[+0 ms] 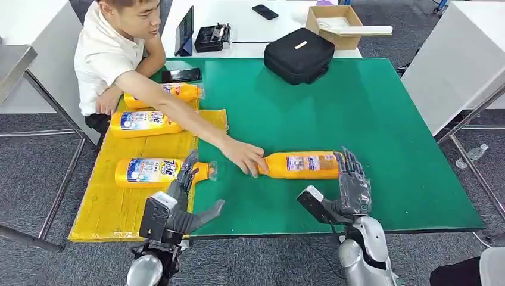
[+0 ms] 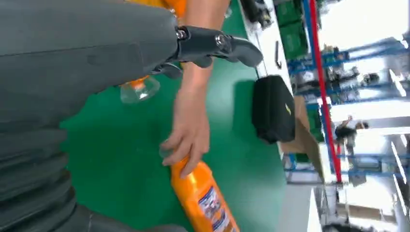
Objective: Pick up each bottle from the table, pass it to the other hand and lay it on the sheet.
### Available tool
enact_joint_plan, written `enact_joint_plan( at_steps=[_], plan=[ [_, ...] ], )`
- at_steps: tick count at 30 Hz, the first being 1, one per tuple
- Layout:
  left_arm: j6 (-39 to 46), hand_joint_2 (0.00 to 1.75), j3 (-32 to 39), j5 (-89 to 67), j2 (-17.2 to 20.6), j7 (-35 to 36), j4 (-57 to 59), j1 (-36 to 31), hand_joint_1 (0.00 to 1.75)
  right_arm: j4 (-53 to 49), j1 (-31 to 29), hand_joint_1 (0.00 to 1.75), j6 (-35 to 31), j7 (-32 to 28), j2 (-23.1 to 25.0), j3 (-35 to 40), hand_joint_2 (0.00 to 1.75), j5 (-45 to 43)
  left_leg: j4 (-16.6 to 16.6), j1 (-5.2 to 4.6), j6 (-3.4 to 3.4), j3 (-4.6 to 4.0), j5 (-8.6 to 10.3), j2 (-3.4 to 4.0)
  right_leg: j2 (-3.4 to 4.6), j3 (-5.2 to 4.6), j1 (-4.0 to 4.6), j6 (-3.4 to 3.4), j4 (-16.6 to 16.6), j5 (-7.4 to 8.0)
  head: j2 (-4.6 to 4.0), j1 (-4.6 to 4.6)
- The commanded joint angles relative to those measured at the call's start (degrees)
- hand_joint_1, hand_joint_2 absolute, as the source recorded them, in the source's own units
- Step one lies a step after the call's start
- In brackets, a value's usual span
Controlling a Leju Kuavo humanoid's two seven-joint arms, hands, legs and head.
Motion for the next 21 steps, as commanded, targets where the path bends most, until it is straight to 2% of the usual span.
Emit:
enact_joint_plan(
  at_steps=[1,3,4,11,16,18,19,21],
  plan=[
    [0.08,1.75,-0.65,-1.6,-2.51,-0.28,3.3,-0.42,0.0,10.03,-3.73,0.0,0.76,0.12,-2.67,0.23,1.75,-0.25,-0.03,0.02,0.02,0.17,-0.06,0.1,0.03,0.19,0.06,-0.13,-0.09,-0.02,0.0,0.0],
    [0.08,1.75,-0.65,-1.6,-2.51,-0.28,3.3,-0.42,0.0,10.03,-3.73,0.0,0.76,0.12,-2.67,0.23,1.75,-0.25,-0.03,0.02,0.04,0.38,-0.16,0.18,0.04,0.41,0.08,-0.25,-0.12,-0.09,0.0,-0.02],
    [0.08,1.75,-0.65,-1.6,-2.51,-0.28,3.3,-0.42,0.0,10.03,-3.73,0.0,0.76,0.12,-2.67,0.23,1.75,-0.25,-0.02,0.02,0.02,0.15,-0.06,0.05,-0.02,0.19,0.05,-0.13,-0.07,-0.03,0.0,0.0],
    [0.9,1.75,-1.37,-3.6,-2.76,-0.42,3.64,-0.79,0.0,14.08,-5.73,0.0,1.73,0.56,-2.19,-0.41,1.75,-0.58,-0.01,0.03,0.02,0.22,-0.09,0.12,0.02,0.24,0.08,-0.19,-0.08,-0.04,0.0,0.0],
    [0.82,1.75,-1.86,-3.92,-2.7,-0.43,4.51,-1.86,0.0,22.77,-11.42,0.0,1.49,-0.24,-2.4,-0.4,1.75,-1.3,-0.01,0.02,0.02,0.11,-0.04,0.12,0.05,0.12,0.05,-0.11,-0.06,0.01,0.0,-0.02],
    [0.76,1.75,-2.25,-4.05,-2.69,-0.46,4.85,-2.41,0.0,25.7,-13.8,0.0,0.99,-0.13,-2.72,0.07,1.75,-0.61,-0.02,0.03,0.05,0.4,-0.14,0.31,0.16,0.39,0.1,-0.29,-0.13,-0.02,0.0,-0.02],
    [0.75,1.75,-2.52,-4.05,-2.62,-0.46,4.99,-2.65,0.0,27.67,-15.03,0.0,0.09,-0.17,-2.89,0.52,1.75,0.04,-0.01,0.01,0.03,0.15,-0.03,0.19,0.1,0.14,0.05,-0.13,-0.08,0.04,0.0,-0.02],
    [0.79,1.75,-2.61,-4.1,-2.66,-0.49,5.0,-2.87,0.0,28.2,-15.99,0.0,0.18,-0.21,-2.94,0.74,1.75,0.21,0.0,0.02,0.03,0.2,-0.05,0.2,0.09,0.18,0.06,-0.17,-0.07,0.03,0.0,-0.02]
  ],
)
